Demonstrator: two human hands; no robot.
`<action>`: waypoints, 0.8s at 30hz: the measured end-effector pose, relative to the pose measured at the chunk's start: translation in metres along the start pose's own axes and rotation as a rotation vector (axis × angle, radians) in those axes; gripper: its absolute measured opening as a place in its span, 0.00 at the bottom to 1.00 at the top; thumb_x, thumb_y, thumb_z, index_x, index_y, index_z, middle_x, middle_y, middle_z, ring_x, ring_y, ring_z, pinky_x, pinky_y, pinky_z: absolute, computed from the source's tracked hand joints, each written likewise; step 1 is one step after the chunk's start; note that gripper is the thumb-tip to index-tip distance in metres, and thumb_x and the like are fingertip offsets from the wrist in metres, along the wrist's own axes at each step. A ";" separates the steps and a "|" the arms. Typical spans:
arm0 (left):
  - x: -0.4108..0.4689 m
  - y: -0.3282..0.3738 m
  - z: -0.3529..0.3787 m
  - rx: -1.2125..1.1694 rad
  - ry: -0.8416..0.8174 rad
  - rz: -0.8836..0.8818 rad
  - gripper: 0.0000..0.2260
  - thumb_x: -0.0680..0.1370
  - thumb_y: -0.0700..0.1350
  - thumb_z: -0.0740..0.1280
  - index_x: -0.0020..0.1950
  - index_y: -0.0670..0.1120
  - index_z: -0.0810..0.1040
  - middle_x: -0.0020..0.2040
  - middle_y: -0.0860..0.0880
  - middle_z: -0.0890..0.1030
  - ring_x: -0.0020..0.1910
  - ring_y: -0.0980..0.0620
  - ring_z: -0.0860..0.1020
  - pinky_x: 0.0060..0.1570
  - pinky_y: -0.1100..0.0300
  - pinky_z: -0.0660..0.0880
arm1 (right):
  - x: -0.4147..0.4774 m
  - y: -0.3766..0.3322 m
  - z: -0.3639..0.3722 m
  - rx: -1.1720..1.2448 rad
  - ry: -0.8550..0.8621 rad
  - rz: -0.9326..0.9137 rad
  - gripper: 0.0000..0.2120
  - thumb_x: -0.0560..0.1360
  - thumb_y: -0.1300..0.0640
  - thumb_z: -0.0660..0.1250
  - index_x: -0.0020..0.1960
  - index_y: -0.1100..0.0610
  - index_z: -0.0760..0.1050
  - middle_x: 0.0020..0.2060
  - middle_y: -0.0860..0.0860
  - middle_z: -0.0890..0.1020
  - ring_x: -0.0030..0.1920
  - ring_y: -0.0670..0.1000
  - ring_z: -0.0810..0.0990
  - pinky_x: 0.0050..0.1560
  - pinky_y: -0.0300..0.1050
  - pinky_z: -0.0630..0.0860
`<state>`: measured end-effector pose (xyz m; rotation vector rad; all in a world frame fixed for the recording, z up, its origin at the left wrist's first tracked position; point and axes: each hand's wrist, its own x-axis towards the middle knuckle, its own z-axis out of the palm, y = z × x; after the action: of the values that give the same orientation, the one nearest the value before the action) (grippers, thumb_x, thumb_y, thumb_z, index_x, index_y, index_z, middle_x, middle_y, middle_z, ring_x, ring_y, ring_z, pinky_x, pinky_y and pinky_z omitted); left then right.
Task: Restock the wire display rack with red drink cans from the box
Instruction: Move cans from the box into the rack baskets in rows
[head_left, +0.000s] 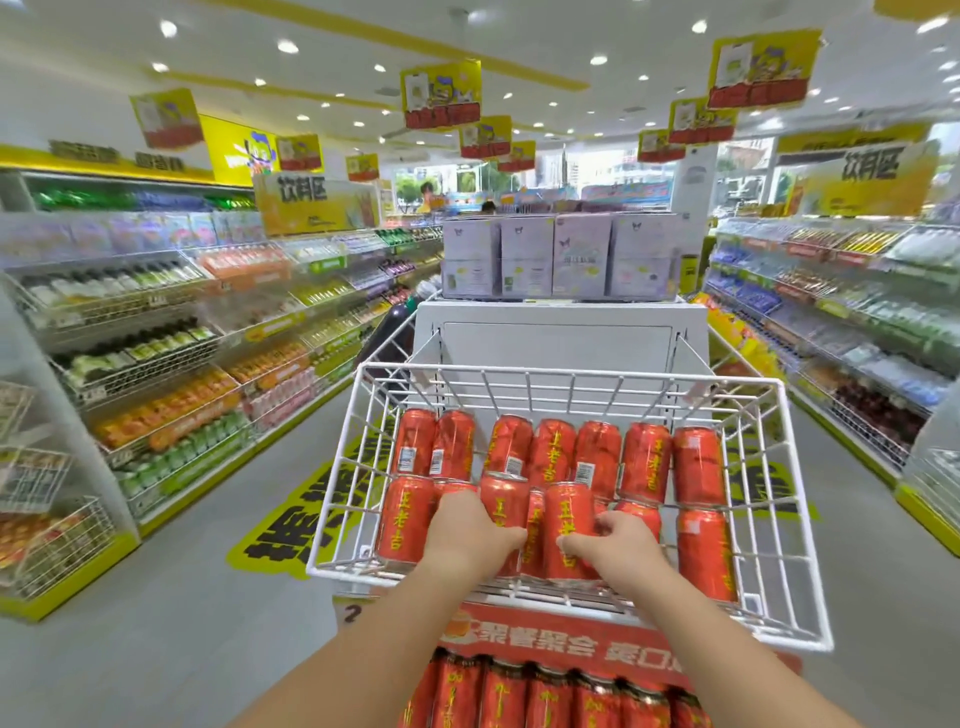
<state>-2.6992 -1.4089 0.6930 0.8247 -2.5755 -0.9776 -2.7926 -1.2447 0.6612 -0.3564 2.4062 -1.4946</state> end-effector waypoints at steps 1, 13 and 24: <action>0.001 0.000 0.002 0.008 -0.004 0.010 0.14 0.70 0.53 0.78 0.40 0.47 0.76 0.37 0.53 0.79 0.34 0.54 0.77 0.34 0.60 0.74 | 0.001 0.000 0.001 0.000 -0.006 0.006 0.14 0.69 0.51 0.78 0.51 0.54 0.80 0.42 0.48 0.85 0.42 0.49 0.84 0.41 0.43 0.80; 0.004 0.009 0.027 0.179 -0.001 0.049 0.23 0.76 0.55 0.73 0.63 0.44 0.71 0.62 0.45 0.68 0.61 0.43 0.76 0.64 0.51 0.75 | 0.013 0.007 0.007 -0.034 -0.059 0.013 0.16 0.70 0.52 0.77 0.54 0.53 0.76 0.45 0.46 0.82 0.44 0.46 0.81 0.40 0.40 0.75; 0.014 0.000 0.038 0.281 -0.005 0.141 0.34 0.79 0.55 0.70 0.78 0.43 0.58 0.71 0.42 0.67 0.71 0.42 0.70 0.70 0.51 0.70 | 0.018 0.014 0.011 0.006 -0.034 -0.061 0.24 0.70 0.52 0.78 0.61 0.46 0.70 0.50 0.43 0.80 0.47 0.42 0.80 0.40 0.36 0.74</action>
<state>-2.7269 -1.3974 0.6654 0.6932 -2.7712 -0.5867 -2.8057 -1.2546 0.6422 -0.4535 2.3839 -1.5088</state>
